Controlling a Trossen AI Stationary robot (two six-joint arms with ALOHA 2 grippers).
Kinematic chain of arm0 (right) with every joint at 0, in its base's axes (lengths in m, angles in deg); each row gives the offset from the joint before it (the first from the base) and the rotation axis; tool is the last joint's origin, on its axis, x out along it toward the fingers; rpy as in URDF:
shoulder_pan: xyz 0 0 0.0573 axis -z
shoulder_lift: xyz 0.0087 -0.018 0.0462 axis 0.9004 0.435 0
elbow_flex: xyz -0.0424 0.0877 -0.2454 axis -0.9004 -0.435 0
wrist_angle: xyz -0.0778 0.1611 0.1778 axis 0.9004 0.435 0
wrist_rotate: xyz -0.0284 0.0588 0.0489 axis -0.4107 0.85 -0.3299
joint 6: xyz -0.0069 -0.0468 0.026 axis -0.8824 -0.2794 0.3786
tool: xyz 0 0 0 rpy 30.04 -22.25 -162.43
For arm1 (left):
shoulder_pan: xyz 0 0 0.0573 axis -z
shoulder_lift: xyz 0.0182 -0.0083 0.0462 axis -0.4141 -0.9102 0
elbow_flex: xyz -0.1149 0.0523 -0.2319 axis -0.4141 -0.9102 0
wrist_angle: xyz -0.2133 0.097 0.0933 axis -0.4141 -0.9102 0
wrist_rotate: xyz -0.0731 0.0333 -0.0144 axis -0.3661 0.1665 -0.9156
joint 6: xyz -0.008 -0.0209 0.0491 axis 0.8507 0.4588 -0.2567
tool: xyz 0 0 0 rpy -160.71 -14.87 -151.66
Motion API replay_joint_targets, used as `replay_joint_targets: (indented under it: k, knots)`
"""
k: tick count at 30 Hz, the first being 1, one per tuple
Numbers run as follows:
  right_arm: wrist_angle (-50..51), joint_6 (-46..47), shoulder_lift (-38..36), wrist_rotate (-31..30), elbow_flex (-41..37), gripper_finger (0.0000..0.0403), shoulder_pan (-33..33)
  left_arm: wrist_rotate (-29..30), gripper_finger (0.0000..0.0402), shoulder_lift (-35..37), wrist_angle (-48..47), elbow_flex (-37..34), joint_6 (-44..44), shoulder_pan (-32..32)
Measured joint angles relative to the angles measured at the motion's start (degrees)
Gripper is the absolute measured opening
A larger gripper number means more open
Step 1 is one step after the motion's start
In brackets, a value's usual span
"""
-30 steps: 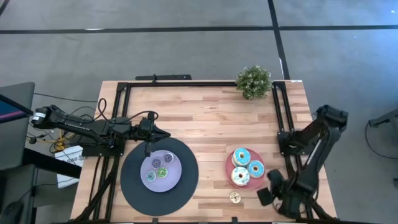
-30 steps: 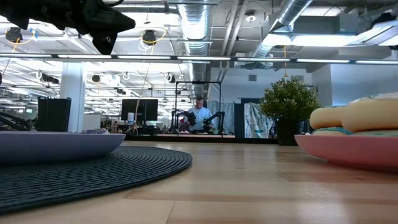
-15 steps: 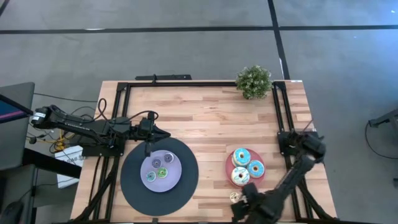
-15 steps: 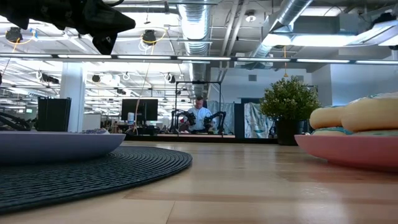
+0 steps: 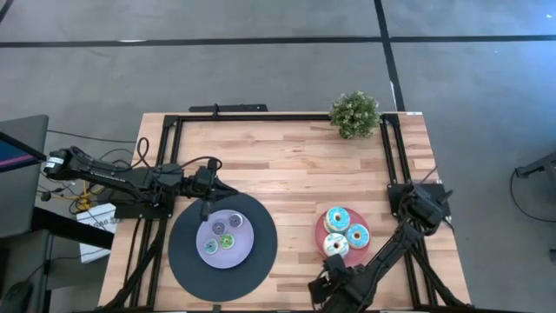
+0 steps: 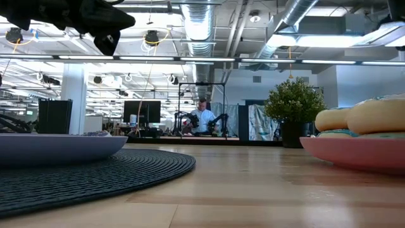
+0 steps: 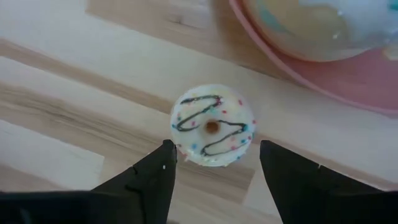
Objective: Pick & Place donuts
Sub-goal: Put the small white donut on the purple plate
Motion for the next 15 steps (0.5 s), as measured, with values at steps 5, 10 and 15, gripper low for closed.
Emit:
replay_joint_targets:
  k: [5,10,15]
  knots:
    - [-0.91,0.55,0.00,-0.96,-0.40,0.0238,-0.52,0.01,0.0004,0.00,0.14,0.00,0.02,0.00]
    - [-0.86,0.46,0.00,-1.11,-1.51,0.0257,-0.52,0.03,0.0004,0.00,0.19,0.00,0.48,0.00]
    - [-3.53,0.46,0.00,-1.15,-2.92,0.0279,-0.50,0.03,0.0004,0.00,0.21,0.00,0.46,0.00]
